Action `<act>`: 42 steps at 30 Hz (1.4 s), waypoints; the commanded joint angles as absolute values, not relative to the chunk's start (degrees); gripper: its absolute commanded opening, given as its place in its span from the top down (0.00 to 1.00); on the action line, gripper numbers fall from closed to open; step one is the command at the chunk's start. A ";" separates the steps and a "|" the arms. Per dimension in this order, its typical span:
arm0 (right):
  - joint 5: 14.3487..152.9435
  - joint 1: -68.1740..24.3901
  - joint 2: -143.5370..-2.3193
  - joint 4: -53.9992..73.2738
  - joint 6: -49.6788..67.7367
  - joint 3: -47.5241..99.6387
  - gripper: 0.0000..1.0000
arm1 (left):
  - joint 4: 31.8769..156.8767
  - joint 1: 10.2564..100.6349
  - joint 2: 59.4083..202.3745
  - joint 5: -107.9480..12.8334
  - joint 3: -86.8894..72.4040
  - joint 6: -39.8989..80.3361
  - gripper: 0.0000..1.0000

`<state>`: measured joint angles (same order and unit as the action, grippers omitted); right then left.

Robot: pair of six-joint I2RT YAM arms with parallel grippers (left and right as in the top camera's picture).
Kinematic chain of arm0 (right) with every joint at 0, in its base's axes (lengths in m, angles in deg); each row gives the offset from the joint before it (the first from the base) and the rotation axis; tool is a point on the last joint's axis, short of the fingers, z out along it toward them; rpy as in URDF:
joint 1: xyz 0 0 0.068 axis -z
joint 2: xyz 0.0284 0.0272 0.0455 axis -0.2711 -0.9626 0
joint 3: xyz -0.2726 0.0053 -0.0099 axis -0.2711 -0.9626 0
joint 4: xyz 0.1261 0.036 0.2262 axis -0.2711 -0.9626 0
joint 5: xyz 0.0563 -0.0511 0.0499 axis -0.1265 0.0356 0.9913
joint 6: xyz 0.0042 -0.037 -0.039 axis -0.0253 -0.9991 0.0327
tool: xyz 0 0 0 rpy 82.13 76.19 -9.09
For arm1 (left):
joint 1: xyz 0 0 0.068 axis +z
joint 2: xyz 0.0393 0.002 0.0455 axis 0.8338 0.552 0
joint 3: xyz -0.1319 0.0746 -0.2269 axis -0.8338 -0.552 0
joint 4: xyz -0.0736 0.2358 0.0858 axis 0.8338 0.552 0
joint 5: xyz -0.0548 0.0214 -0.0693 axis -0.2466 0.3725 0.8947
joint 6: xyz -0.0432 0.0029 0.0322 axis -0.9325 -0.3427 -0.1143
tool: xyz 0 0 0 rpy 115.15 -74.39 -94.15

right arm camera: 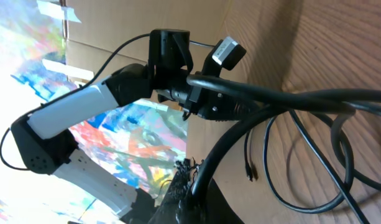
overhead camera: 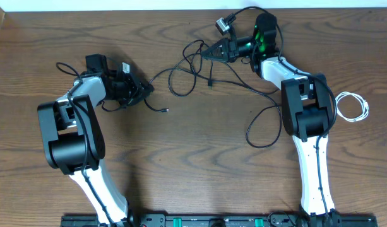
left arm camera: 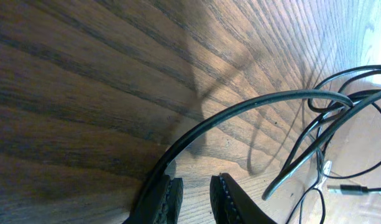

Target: Untangle cables

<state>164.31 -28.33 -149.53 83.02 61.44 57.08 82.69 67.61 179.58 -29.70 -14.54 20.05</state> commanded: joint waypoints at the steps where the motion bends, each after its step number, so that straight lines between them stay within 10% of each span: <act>1: 164.02 -28.18 -148.41 84.55 60.26 56.80 0.99 | 83.48 67.74 180.43 -36.26 -14.89 19.44 0.75; 36: 164.72 -25.01 -148.41 85.10 60.87 56.80 0.99 | 97.25 95.94 180.43 -45.77 -14.91 3.40 0.92; 42: 164.75 -24.88 -148.41 85.05 60.87 56.80 0.99 | 95.57 94.03 180.43 -39.47 -14.89 5.78 0.49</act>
<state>164.33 -24.90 -149.53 84.90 61.44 57.06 95.87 95.37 177.70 -35.47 -13.03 4.14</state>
